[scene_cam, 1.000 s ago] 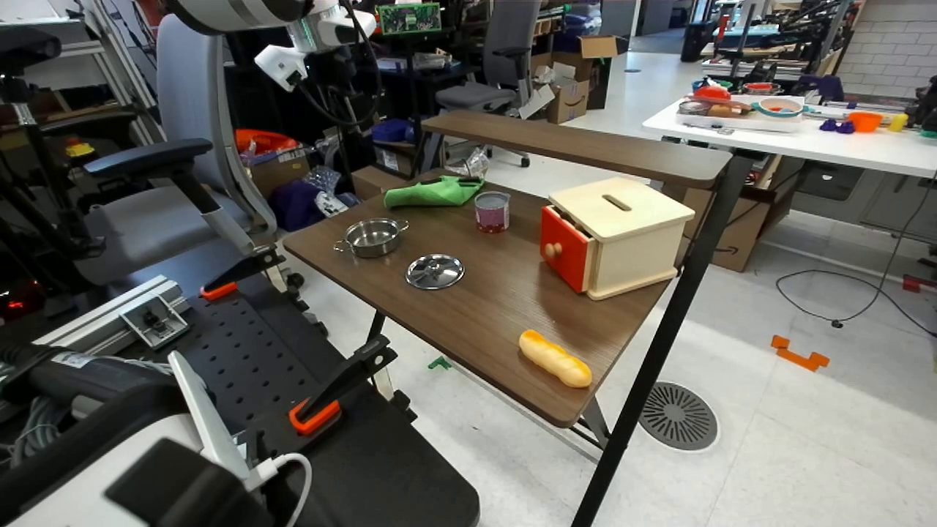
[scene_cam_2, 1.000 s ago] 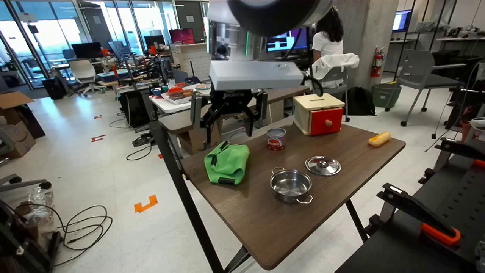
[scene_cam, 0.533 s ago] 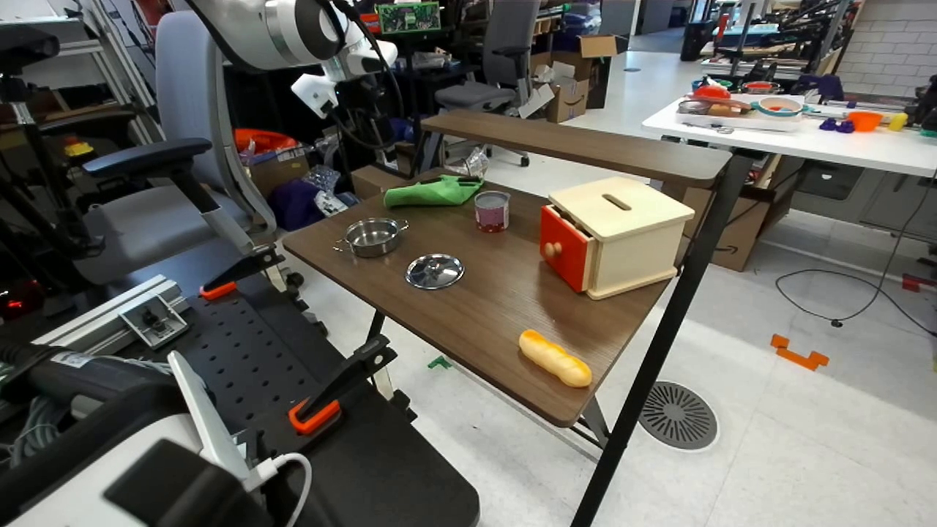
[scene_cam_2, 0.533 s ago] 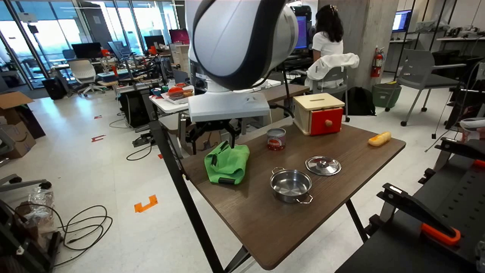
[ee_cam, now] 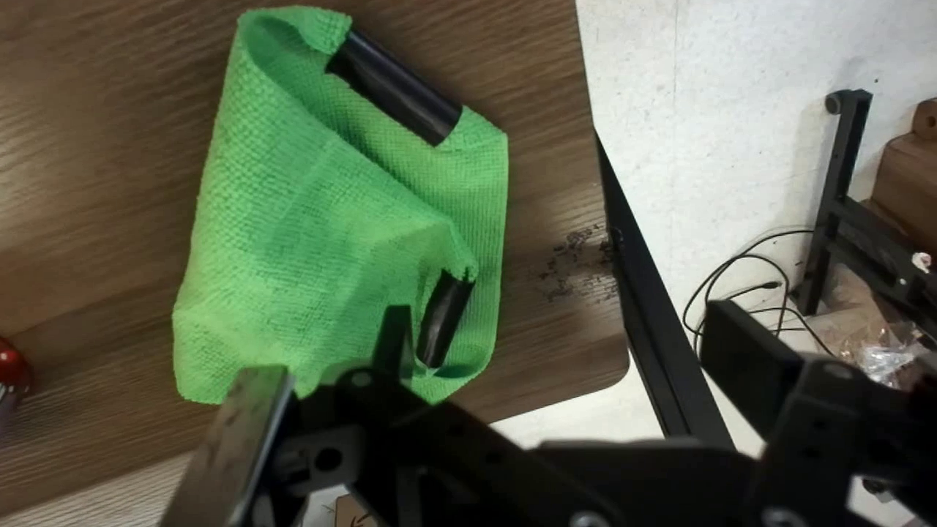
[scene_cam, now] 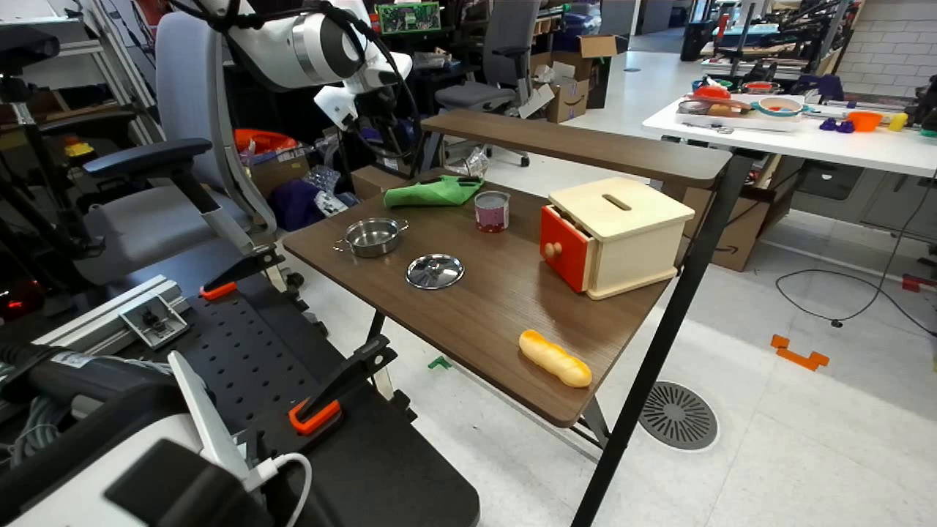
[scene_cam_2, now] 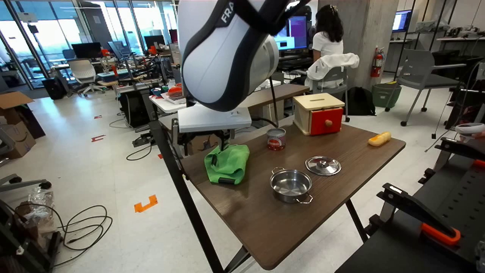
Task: Move the green cloth to the right
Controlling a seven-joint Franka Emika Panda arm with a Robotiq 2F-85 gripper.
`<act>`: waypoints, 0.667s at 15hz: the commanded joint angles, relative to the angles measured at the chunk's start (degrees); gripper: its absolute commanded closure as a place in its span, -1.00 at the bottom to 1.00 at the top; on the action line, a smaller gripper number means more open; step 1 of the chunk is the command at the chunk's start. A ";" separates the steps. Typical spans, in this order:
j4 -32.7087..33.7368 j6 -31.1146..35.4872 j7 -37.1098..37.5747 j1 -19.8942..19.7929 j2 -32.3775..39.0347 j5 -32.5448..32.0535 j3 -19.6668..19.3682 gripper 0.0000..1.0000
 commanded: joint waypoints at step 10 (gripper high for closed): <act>11.57 -5.72 1.95 1.01 9.24 1.09 -2.90 -1.00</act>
